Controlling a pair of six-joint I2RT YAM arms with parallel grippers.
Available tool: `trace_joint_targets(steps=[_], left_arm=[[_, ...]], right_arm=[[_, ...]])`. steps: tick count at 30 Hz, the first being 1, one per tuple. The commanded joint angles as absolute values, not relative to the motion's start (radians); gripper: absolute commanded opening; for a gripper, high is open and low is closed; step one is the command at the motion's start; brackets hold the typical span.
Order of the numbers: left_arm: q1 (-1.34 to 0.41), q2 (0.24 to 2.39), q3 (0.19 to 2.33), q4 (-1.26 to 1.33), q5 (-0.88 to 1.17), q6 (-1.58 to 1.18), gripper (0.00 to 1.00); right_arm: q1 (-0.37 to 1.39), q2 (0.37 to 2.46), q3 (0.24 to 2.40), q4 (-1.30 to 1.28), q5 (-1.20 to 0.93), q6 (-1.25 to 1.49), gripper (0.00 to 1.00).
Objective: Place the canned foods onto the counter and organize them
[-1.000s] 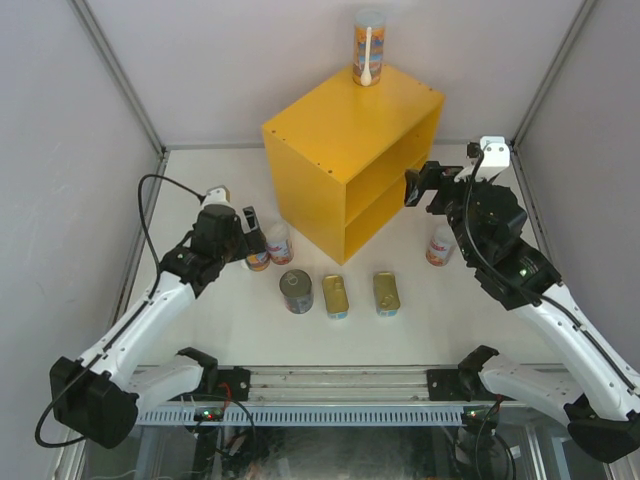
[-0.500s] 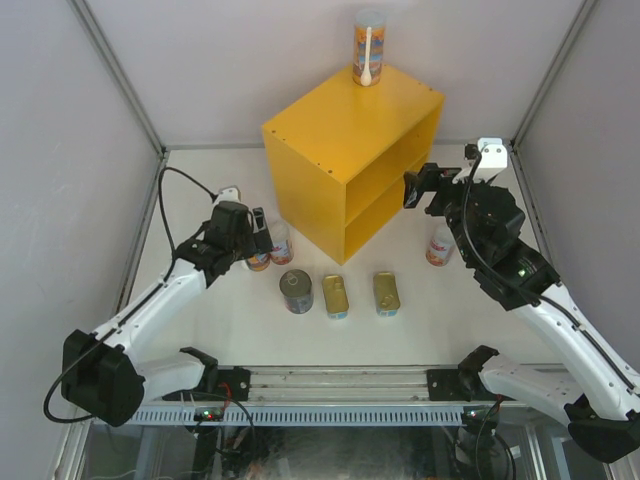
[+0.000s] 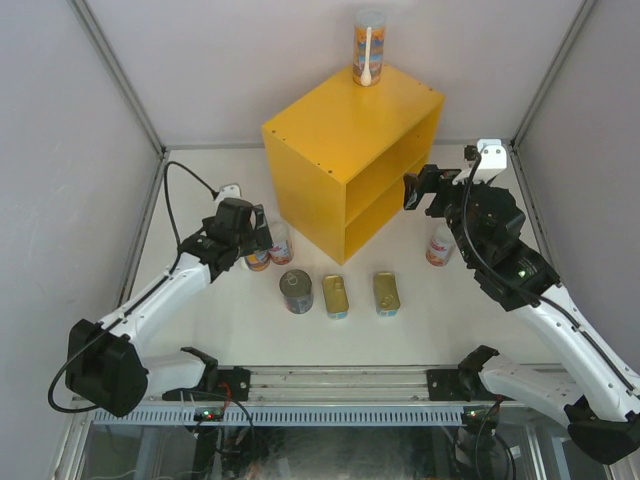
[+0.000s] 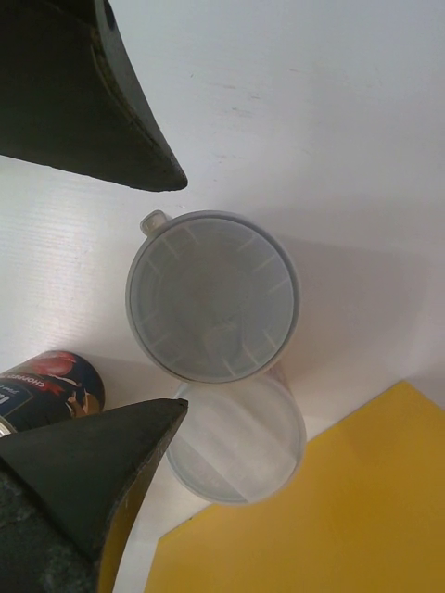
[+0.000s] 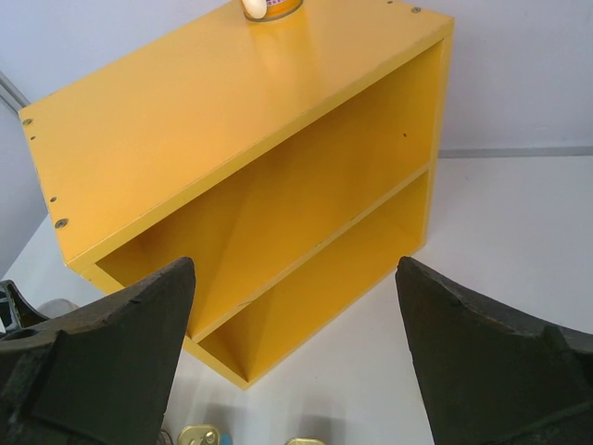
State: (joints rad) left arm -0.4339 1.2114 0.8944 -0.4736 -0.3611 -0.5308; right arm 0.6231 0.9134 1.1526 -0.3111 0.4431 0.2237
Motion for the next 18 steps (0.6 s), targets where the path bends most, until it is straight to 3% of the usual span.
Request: trace_joint_targets(steps=[1, 18], left_arm=[[-0.438, 1.213, 0.953, -0.443, -0.407, -0.520, 0.95], [-0.432, 1.253, 0.976, -0.456, -0.440, -0.551, 0.89]], right_arm=[[0.618, 0.901, 1.154, -0.299, 0.427, 0.224, 0.88], [0.597, 0.924, 1.164, -0.298, 0.396, 0.214, 0.87]])
